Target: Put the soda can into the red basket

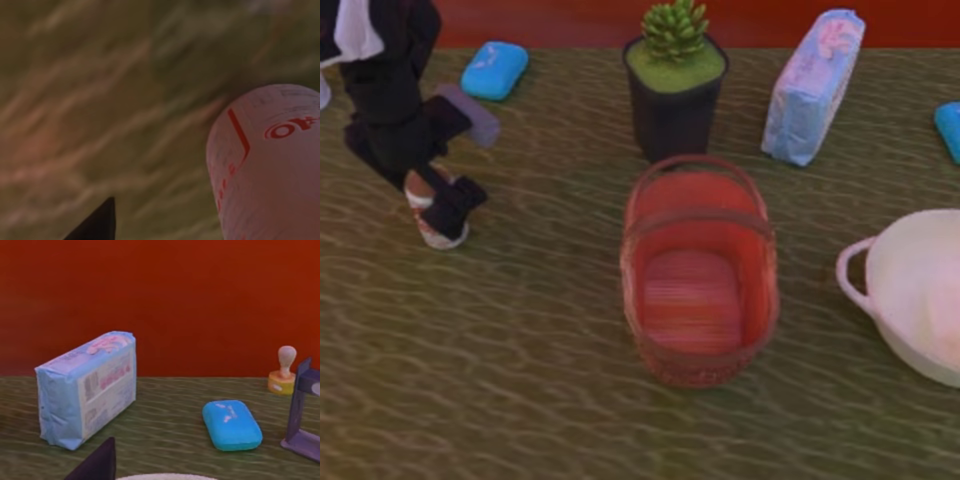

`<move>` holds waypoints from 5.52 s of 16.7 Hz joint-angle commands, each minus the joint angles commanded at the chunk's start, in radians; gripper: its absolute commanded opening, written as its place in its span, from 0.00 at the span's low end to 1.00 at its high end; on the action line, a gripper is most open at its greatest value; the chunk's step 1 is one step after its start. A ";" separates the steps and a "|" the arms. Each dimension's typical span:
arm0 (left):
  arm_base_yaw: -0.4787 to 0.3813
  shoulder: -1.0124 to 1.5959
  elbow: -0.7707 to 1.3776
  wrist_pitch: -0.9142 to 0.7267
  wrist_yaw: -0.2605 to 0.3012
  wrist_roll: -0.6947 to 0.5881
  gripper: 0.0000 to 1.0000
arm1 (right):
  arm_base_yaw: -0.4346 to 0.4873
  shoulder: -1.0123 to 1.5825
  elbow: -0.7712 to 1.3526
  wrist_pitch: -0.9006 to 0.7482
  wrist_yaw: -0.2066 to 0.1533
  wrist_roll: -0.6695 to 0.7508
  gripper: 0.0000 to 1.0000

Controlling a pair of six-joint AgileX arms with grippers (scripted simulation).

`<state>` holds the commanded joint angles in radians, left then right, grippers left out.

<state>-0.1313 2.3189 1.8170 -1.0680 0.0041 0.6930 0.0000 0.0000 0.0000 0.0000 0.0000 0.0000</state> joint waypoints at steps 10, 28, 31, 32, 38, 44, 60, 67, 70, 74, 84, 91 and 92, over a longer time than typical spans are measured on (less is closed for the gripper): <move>0.000 0.000 0.000 0.000 0.000 0.000 0.47 | 0.000 0.000 0.000 0.000 0.000 0.000 1.00; -0.005 -0.007 -0.011 0.031 0.025 -0.008 0.00 | 0.000 0.000 0.000 0.000 0.000 0.000 1.00; -0.025 -0.023 -0.051 0.158 0.119 -0.050 0.00 | 0.000 0.000 0.000 0.000 0.000 0.000 1.00; -0.033 -0.031 -0.070 0.221 0.162 -0.071 0.00 | 0.000 0.000 0.000 0.000 0.000 0.000 1.00; -0.091 -0.094 -0.236 0.760 0.516 -0.260 0.00 | 0.000 0.000 0.000 0.000 0.000 0.000 1.00; -0.155 -0.188 -0.443 1.365 0.912 -0.480 0.00 | 0.000 0.000 0.000 0.000 0.000 0.000 1.00; -0.203 -0.268 -0.614 1.868 1.252 -0.647 0.00 | 0.000 0.000 0.000 0.000 0.000 0.000 1.00; -0.184 -0.064 -0.680 2.153 1.253 -0.652 0.00 | 0.000 0.000 0.000 0.000 0.000 0.000 1.00; -0.183 -0.047 -0.687 2.172 1.252 -0.653 0.00 | 0.000 0.000 0.000 0.000 0.000 0.000 1.00; -0.183 -0.047 -0.687 2.172 1.252 -0.653 0.15 | 0.000 0.000 0.000 0.000 0.000 0.000 1.00; -0.183 -0.047 -0.687 2.172 1.252 -0.653 0.90 | 0.000 0.000 0.000 0.000 0.000 0.000 1.00; -0.183 -0.047 -0.687 2.172 1.252 -0.653 1.00 | 0.000 0.000 0.000 0.000 0.000 0.000 1.00; -0.183 -0.047 -0.687 2.172 1.252 -0.653 1.00 | 0.000 0.000 0.000 0.000 0.000 0.000 1.00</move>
<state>-0.3140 2.2719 1.1299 1.1043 1.2556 0.0401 0.0000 0.0000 0.0000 0.0000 0.0000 0.0000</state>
